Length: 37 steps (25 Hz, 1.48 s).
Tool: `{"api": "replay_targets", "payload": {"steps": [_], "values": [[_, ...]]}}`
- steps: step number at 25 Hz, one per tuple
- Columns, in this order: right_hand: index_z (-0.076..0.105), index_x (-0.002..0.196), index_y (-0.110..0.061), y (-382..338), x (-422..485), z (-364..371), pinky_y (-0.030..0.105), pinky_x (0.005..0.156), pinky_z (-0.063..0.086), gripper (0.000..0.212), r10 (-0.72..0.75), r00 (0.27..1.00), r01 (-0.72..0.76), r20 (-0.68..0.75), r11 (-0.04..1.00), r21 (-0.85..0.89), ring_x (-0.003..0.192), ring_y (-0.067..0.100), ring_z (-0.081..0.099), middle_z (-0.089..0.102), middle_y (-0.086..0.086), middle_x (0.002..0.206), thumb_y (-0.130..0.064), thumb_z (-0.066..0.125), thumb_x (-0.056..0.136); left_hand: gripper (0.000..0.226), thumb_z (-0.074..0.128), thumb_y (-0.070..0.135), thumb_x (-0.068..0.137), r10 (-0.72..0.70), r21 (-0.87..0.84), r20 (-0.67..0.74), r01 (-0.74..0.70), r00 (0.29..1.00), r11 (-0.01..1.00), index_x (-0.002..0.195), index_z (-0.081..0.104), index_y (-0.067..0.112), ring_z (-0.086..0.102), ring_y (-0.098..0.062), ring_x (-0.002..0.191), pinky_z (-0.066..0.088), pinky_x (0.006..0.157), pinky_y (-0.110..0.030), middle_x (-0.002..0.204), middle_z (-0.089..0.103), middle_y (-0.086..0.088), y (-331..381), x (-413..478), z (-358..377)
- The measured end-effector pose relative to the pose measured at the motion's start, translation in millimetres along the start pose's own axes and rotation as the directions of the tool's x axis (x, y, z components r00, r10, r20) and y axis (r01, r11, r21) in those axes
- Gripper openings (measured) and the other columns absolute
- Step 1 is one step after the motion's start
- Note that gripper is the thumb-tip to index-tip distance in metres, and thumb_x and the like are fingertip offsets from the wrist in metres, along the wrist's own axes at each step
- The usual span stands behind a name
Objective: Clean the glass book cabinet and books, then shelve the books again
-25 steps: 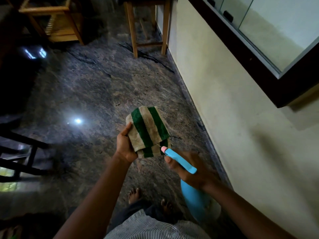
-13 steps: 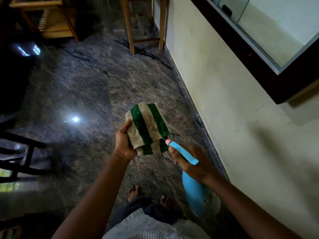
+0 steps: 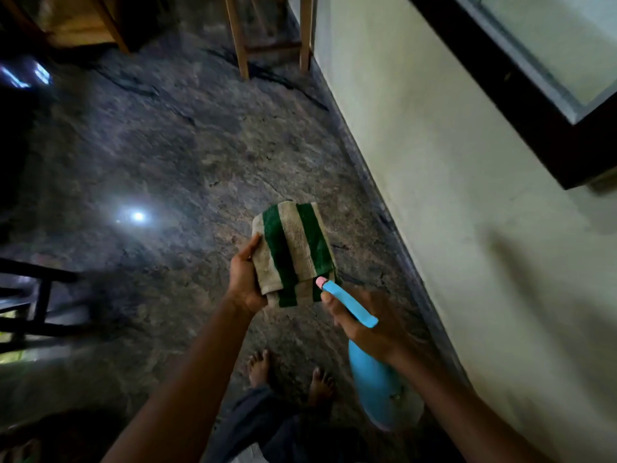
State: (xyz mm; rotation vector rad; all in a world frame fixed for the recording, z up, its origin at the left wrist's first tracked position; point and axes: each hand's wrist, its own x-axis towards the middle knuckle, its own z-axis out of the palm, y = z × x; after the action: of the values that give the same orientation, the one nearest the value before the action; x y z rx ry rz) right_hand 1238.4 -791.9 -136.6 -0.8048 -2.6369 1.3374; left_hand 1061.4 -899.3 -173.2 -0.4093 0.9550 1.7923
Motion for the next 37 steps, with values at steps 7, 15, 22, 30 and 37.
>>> {"api": "replay_targets", "payload": {"steps": [7,15,22,30,37], "values": [[0.058,0.117,-0.022,121,23,75,0.020,0.090,0.042,0.053,0.005,0.988,0.005,-0.157,0.998,0.068,0.106,0.010,0.053,0.056,-0.008,0.113,-0.059,0.055,0.080,0.048,0.037,0.040,0.096,-0.108,-0.031,-0.155,0.104,0.982,0.994,0.094,0.076,0.011,0.071,-0.031,0.077,0.057,0.058,-0.046,0.092,0.072,-0.015,-34,74,-59],[0.051,0.129,-0.019,332,108,251,0.029,0.061,0.048,0.060,0.425,0.875,-0.430,-0.232,0.902,0.033,0.071,0.015,0.062,0.068,0.001,0.088,-0.042,0.071,0.077,0.028,0.065,0.037,0.072,-0.208,-0.047,-0.312,0.203,0.927,0.978,0.073,0.079,0.013,0.071,-0.030,0.071,0.055,0.049,-0.043,0.089,0.073,-0.014,-121,201,-231],[0.045,0.135,-0.015,462,156,355,0.036,0.075,0.051,0.068,0.468,0.871,-0.456,-0.153,0.883,0.109,0.091,0.022,0.063,0.065,0.007,0.109,-0.048,0.065,0.079,0.071,0.091,0.035,0.028,-0.312,-0.077,-0.298,0.304,0.902,0.950,0.093,0.077,0.009,0.070,-0.035,0.082,0.056,0.059,-0.047,0.102,0.071,-0.017,-176,303,-318],[0.050,0.129,-0.006,478,117,348,0.000,0.071,0.034,0.050,0.463,0.887,-0.461,0.003,0.883,0.093,0.090,0.007,0.056,0.058,-0.001,0.108,-0.009,0.068,0.083,0.047,0.049,0.041,0.085,-0.346,-0.083,-0.372,0.341,0.861,0.937,0.121,0.059,0.012,0.068,-0.033,0.084,0.054,0.070,-0.044,0.101,0.070,-0.015,-192,323,-324],[0.052,0.129,-0.013,448,81,326,0.038,0.097,0.043,0.042,0.681,0.720,-0.690,0.130,0.722,0.042,0.118,0.025,0.052,0.056,0.008,0.128,-0.014,0.060,0.088,0.040,0.040,0.041,0.093,-0.369,-0.063,-0.368,0.374,0.853,0.925,0.112,0.060,0.012,0.071,-0.030,0.070,0.058,0.054,-0.044,0.088,0.073,-0.014,-178,283,-284]]}}
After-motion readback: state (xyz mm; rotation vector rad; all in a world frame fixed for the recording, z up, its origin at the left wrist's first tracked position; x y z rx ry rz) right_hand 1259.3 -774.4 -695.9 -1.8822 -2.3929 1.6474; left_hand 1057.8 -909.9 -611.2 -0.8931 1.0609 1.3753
